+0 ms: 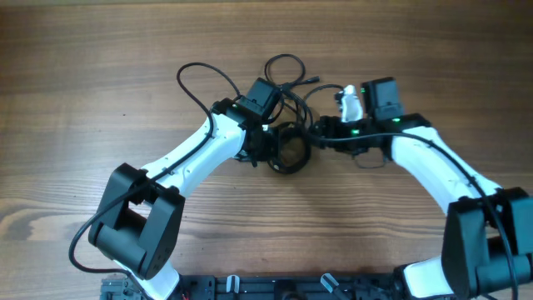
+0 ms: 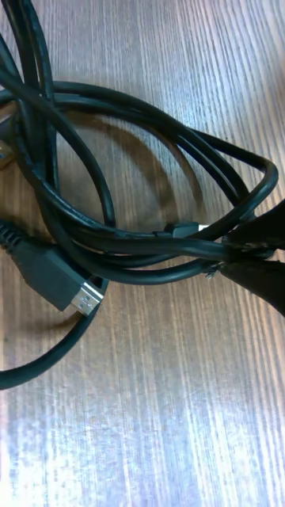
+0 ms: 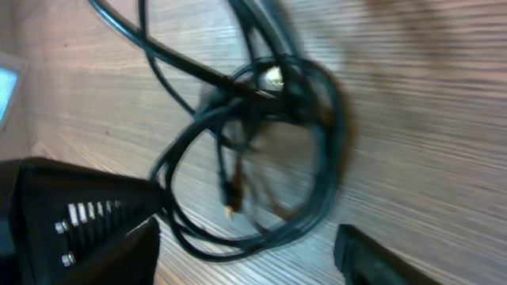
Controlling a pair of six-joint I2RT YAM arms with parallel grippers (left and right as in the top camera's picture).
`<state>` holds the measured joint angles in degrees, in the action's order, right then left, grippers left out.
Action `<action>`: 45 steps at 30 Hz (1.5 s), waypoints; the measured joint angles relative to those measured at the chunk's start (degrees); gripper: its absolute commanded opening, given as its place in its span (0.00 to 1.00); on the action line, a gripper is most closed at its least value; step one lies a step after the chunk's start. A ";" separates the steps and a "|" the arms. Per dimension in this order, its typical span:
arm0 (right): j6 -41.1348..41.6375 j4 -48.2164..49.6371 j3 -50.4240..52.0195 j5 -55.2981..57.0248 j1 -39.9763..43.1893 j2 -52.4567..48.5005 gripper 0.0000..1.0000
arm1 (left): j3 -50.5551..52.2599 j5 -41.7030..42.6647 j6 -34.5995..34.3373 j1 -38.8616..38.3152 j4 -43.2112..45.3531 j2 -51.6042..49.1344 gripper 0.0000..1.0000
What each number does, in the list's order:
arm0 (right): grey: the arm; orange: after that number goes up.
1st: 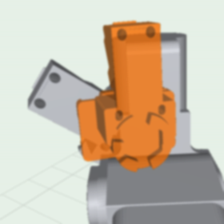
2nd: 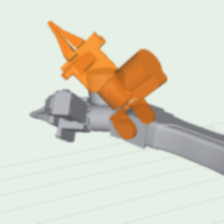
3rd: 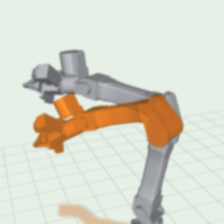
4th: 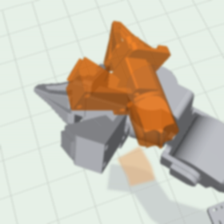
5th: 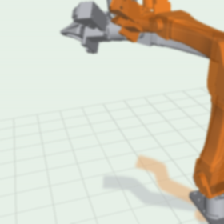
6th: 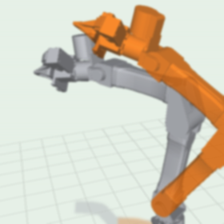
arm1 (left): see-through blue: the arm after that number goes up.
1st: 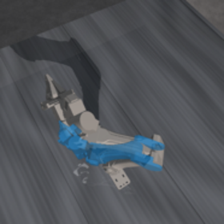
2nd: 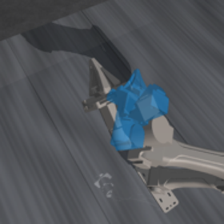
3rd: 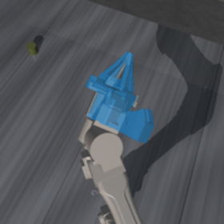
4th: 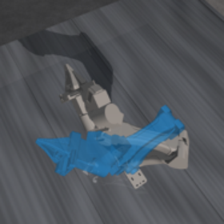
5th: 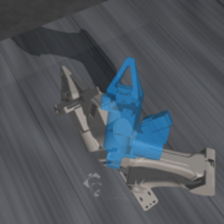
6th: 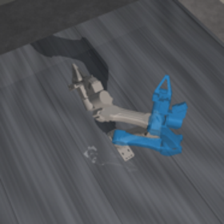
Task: Untangle cables
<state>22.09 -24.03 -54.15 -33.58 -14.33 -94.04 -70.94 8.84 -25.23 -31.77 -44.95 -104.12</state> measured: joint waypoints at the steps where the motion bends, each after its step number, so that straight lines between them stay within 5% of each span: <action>1: 1.25 0.98 0.00 0.42 -0.96 -0.24 0.64 | 0.00 0.00 0.37 0.07 0.00 0.00 0.04; 8: 14.64 9.60 -0.02 5.68 -8.39 -4.72 0.50 | 0.00 4.68 6.16 3.10 -0.28 0.00 0.04; 16: 25.16 18.91 0.00 9.86 -9.90 -12.81 0.47 | 0.00 6.05 9.60 4.37 -1.14 0.00 0.05; 17: 25.79 20.94 -0.04 9.79 -9.90 -13.75 0.42 | 0.00 6.08 9.77 4.37 -1.14 0.00 0.04; 19: 27.36 23.32 -0.26 9.90 -9.92 -14.86 0.10 | 0.00 6.08 9.97 4.37 -1.09 0.00 0.04; 20: 27.65 23.89 -0.33 9.70 -9.90 -15.23 0.04 | 0.00 6.05 9.97 4.37 -1.07 0.00 0.04; 30: 28.55 25.31 -0.70 3.34 -7.52 -16.87 0.04 | 0.00 2.80 9.25 4.44 -1.31 0.00 0.04; 39: 24.46 30.05 -0.42 -23.54 7.93 -4.24 0.04 | -0.04 -6.88 6.40 5.95 -1.14 0.00 0.04; 45: 23.43 24.98 -0.39 -28.02 15.69 -2.97 0.04 | -0.07 -11.89 6.25 6.03 -3.06 0.00 0.04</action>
<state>45.52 0.95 -54.54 -61.60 1.37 -97.01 -71.00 -3.05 -18.98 -25.74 -48.01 -104.12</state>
